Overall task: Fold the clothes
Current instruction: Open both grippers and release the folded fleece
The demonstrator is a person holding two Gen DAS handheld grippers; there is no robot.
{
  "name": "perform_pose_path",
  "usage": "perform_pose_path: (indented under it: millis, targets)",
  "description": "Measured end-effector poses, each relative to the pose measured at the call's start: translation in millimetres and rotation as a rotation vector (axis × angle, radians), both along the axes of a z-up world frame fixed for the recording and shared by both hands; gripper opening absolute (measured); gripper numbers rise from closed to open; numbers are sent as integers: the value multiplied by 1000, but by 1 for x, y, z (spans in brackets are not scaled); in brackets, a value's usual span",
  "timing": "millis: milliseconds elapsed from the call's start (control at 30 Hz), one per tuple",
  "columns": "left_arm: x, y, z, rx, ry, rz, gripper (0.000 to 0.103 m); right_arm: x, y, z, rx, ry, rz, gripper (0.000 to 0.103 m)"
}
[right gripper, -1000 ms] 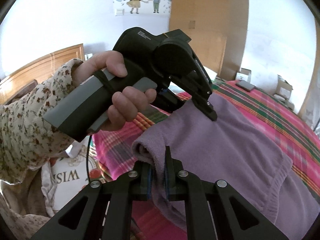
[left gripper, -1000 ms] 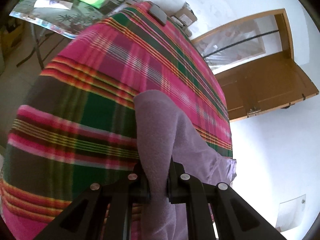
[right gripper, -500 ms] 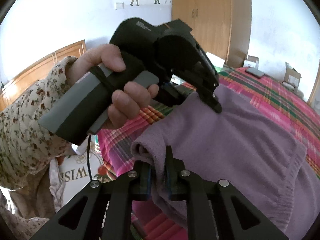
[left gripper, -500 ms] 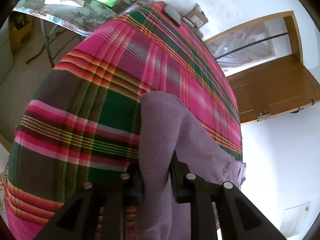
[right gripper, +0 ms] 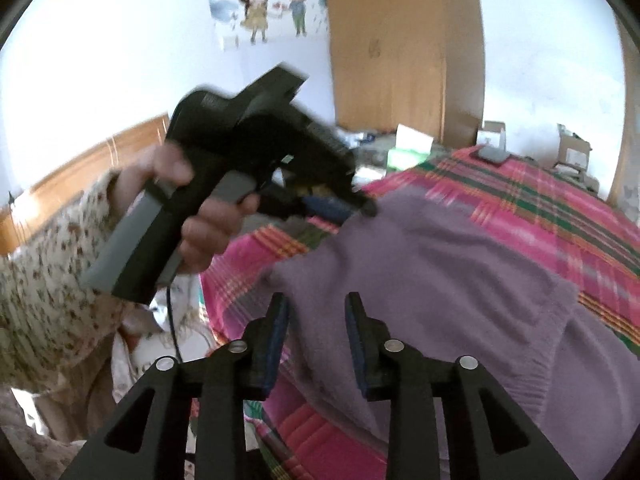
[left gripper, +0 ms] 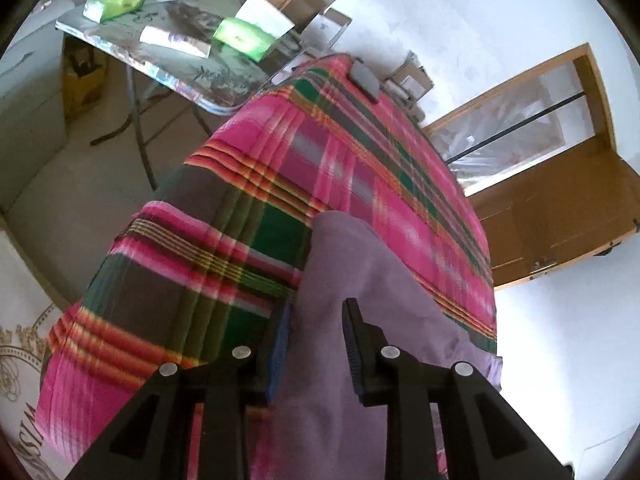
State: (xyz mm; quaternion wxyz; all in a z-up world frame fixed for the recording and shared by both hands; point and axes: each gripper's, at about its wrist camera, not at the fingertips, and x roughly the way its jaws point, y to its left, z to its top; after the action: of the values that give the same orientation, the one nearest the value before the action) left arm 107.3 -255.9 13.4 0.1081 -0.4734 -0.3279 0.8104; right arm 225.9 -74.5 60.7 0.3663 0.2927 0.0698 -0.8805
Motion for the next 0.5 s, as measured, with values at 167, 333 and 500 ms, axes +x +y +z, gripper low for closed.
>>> perform_pose_path:
  millis: [167, 333, 500]
  targets:
    - [18, 12, 20, -41, 46, 8, 27, 2, 37, 18, -119, 16, -46, 34]
    - [29, 47, 39, -112, 105, -63, 30, -5, 82, 18, -111, 15, -198, 34]
    - [32, 93, 35, -117, 105, -184, 30, -15, 143, -1, -52, -52, -423, 34]
